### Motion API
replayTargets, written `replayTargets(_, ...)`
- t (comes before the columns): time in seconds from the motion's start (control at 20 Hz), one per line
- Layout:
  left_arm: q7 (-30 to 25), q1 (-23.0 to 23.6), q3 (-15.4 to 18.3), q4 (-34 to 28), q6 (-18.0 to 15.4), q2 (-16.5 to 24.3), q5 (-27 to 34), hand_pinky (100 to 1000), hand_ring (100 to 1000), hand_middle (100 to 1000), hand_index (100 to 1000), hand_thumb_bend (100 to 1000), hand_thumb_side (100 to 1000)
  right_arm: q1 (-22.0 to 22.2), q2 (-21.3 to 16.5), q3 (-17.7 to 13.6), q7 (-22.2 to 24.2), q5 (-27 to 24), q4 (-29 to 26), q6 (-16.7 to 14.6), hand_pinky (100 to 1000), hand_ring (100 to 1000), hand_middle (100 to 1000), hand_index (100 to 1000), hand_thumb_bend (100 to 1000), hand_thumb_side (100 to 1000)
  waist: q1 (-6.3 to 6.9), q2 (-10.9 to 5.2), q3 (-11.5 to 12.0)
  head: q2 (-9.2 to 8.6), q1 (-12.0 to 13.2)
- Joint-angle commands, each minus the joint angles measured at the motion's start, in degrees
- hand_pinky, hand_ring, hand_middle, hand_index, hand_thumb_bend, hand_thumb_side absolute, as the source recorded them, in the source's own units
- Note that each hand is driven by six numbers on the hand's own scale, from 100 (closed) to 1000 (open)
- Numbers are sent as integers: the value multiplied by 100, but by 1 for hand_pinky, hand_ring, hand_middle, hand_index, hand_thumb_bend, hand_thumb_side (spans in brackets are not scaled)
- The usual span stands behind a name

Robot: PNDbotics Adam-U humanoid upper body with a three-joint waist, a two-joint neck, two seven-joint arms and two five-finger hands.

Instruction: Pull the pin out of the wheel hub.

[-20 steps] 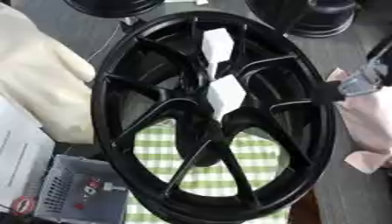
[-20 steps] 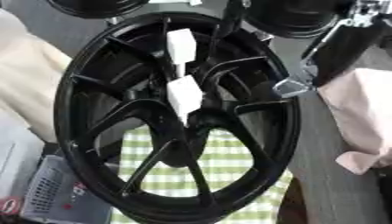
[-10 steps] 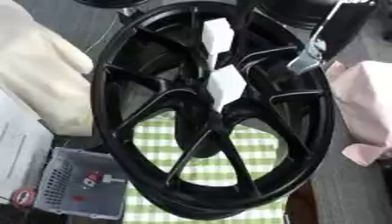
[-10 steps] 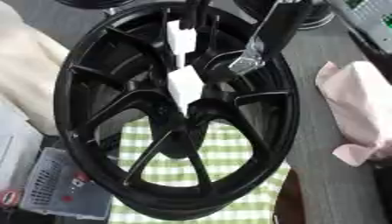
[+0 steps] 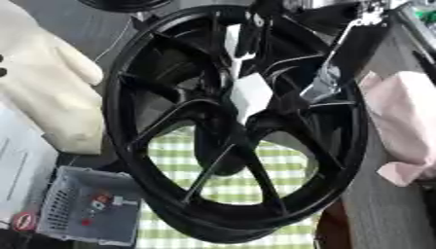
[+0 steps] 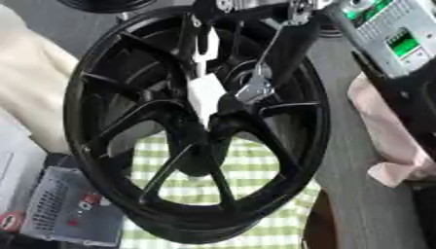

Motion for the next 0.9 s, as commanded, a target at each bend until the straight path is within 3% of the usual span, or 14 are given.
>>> replayTargets(0.05,69,17,101,-37,-8,181,-23,640,638,525,664,559,552,-40,108,-111,39,186,-259,-28,835,711,699,779,511,401,38,-139,-25,-56,75)
replayTargets(0.7,84,49,116,-12,-15,200,5,641,639,526,664,558,555,95,315,-88,39,463,-439,201,830,694,722,798,520,372,35,-62,-53,-125,62)
replayTargets(0.9,69,50,111,-4,-17,199,15,641,639,526,664,559,556,111,281,-141,39,780,-494,170,815,696,714,789,504,367,29,-17,-46,-138,44)
